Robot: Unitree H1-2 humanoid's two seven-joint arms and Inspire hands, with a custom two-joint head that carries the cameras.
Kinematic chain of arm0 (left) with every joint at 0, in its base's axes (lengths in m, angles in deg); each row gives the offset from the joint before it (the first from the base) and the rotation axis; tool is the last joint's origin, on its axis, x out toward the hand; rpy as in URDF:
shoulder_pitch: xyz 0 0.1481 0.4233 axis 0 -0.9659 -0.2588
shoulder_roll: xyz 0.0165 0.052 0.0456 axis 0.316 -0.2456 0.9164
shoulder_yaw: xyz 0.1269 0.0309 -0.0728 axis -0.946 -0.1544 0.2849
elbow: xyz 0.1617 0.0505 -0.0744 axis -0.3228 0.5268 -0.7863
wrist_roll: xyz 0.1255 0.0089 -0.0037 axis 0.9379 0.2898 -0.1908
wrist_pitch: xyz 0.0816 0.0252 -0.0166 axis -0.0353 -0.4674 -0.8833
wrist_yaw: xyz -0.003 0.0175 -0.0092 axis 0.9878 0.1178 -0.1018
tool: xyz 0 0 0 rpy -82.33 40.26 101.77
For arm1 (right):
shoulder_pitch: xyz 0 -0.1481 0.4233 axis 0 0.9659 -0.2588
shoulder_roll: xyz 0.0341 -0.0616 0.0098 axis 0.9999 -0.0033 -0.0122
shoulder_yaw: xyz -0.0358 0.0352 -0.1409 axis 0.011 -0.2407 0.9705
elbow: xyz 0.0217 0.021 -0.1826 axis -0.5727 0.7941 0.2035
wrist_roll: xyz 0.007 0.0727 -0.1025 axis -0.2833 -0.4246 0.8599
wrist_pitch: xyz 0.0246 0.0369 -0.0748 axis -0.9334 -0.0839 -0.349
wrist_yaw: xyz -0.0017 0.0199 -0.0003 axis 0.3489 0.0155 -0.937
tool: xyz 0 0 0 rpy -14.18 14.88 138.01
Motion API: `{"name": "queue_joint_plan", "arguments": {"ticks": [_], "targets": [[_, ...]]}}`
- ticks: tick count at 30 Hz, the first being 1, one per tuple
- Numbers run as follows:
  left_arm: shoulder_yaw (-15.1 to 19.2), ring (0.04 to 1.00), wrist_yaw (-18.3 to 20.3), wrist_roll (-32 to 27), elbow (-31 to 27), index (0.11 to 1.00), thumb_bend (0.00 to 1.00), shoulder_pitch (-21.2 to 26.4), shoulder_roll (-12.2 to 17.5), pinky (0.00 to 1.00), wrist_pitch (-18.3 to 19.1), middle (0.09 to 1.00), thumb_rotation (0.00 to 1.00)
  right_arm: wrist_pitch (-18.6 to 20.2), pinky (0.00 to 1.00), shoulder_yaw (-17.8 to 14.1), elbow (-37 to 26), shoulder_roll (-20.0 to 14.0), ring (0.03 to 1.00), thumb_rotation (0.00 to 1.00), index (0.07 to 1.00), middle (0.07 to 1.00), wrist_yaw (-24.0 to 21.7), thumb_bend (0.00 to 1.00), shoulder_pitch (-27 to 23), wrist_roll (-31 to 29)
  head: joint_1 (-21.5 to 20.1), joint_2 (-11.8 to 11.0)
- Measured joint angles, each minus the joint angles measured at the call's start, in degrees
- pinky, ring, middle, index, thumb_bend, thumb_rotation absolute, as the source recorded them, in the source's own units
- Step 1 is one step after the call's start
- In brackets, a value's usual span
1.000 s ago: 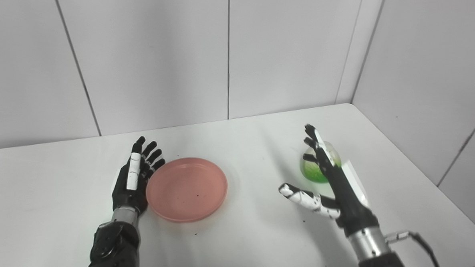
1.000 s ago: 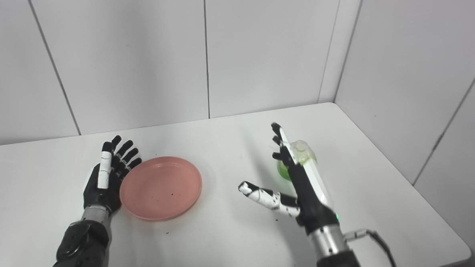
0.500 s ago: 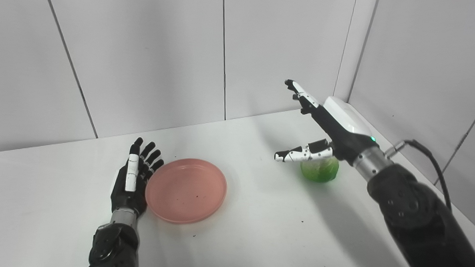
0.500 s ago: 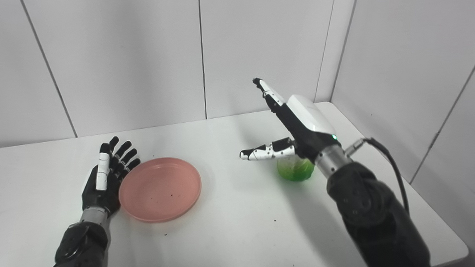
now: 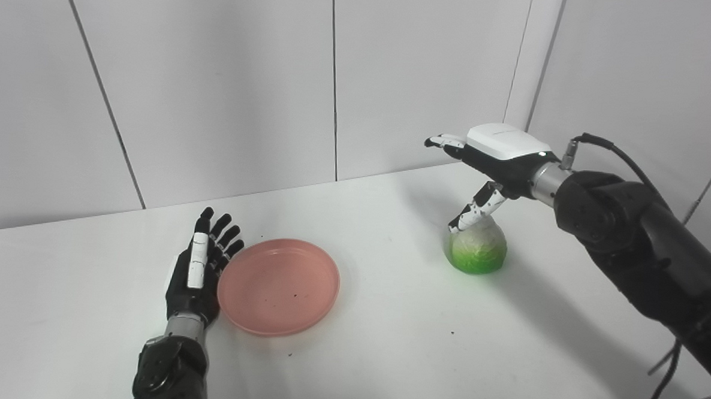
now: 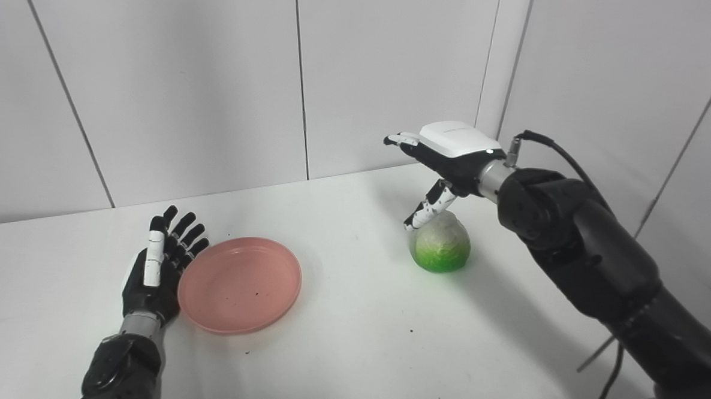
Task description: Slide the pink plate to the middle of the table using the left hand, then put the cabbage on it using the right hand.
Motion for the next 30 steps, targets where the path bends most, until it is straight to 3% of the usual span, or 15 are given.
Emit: {"name": "queue_joint_plan", "arguments": {"ticks": [4, 10, 16, 22, 24, 30], "targets": [[-0.2, 0.899, 0.0, 0.1, -0.1, 0.964, 0.99, 0.0, 0.0, 0.88, 0.0, 0.924, 0.79, -2.2, 0.92, 1.8, 4.0, 0.2, 0.938, 0.19, 0.908, 0.95, -0.7, 1.0, -1.8, 2.9, 0.1, 0.2], [-0.2, 0.899, 0.0, 0.1, -0.3, 0.966, 1.0, -0.1, -0.1, 0.88, 0.1, 0.928, 0.78, -2.4, 0.93, 4.2, 8.3, 0.5, 0.945, 0.17, 0.903, 0.951, -5.3, 1.0, -4.5, 5.7, 0.3, 0.3], [-0.1, 0.893, -0.1, 0.1, -0.3, 0.965, 1.0, -0.1, -0.1, 0.87, 0.3, 0.922, 0.78, -3.1, 0.99, 6.5, 11.6, 0.9, 0.961, 0.19, 0.896, 0.957, -6.5, 1.0, -5.2, 9.1, 0.5, 0.4], [-0.1, 0.898, -0.1, 0.1, -0.4, 0.961, 1.0, -0.1, 0.0, 0.88, 0.4, 0.926, 0.78, -3.1, 0.94, 6.5, 14.0, 1.8, 0.956, 0.22, 0.904, 0.957, -7.7, 1.0, -5.6, 9.6, 0.6, 0.4], [-0.1, 0.899, -0.1, 0.2, -0.4, 0.962, 1.0, -0.1, 0.0, 0.87, 0.5, 0.927, 0.79, -3.1, 0.83, 6.5, 15.0, 2.4, 0.914, 0.23, 0.908, 0.945, -8.7, 1.0, -5.9, 9.3, 0.7, 0.5], [-0.2, 0.899, -0.2, 0.2, -0.8, 0.964, 0.97, -0.3, 0.0, 0.88, 0.7, 0.933, 0.79, -3.1, 0.75, 6.5, 17.3, 3.1, 0.901, 0.23, 0.914, 0.946, -10.8, 1.0, -6.1, 7.8, 0.9, 0.6]]}}
